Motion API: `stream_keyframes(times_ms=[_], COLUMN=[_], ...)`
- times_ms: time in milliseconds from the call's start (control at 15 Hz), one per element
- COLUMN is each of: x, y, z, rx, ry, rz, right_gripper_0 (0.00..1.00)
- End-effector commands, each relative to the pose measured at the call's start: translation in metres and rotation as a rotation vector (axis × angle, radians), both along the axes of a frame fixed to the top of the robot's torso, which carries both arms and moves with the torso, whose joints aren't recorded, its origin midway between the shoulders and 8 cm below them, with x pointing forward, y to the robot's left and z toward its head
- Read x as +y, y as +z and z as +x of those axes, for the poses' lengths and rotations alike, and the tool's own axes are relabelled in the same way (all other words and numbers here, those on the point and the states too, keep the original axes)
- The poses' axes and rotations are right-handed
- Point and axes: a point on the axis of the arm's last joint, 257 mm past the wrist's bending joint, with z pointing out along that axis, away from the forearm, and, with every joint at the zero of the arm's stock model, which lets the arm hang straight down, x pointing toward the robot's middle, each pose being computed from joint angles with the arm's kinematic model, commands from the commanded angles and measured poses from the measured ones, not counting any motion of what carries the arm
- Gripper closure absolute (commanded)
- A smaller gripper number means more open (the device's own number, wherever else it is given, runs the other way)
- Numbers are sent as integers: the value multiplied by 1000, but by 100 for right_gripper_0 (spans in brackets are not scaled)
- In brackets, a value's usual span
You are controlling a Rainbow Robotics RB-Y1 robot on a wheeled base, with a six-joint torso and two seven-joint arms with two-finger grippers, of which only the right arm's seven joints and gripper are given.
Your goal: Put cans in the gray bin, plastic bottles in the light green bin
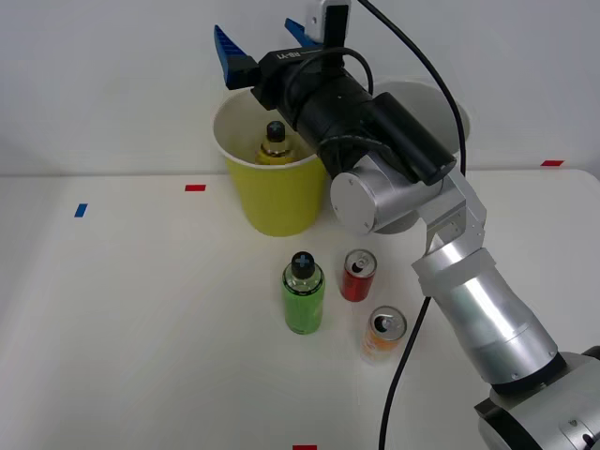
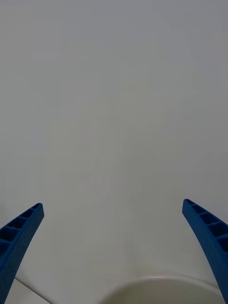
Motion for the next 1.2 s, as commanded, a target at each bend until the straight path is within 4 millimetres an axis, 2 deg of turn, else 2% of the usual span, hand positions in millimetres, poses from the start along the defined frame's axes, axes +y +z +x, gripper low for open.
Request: stream_keyframes(times_ms=[67, 467, 600, 733, 933, 1200], x=[-1, -2, -14, -40, -72, -122], y=[1, 3, 0, -2, 1, -15], z=[0, -3, -2, -7, -31, -64], rx=[-3, -25, -44, -84, -95, -80], ry=[-1, 4, -16, -44, -45, -76], rz=[1, 6, 11, 41, 85, 113], right_gripper_0=[0, 0, 0, 0, 0, 0])
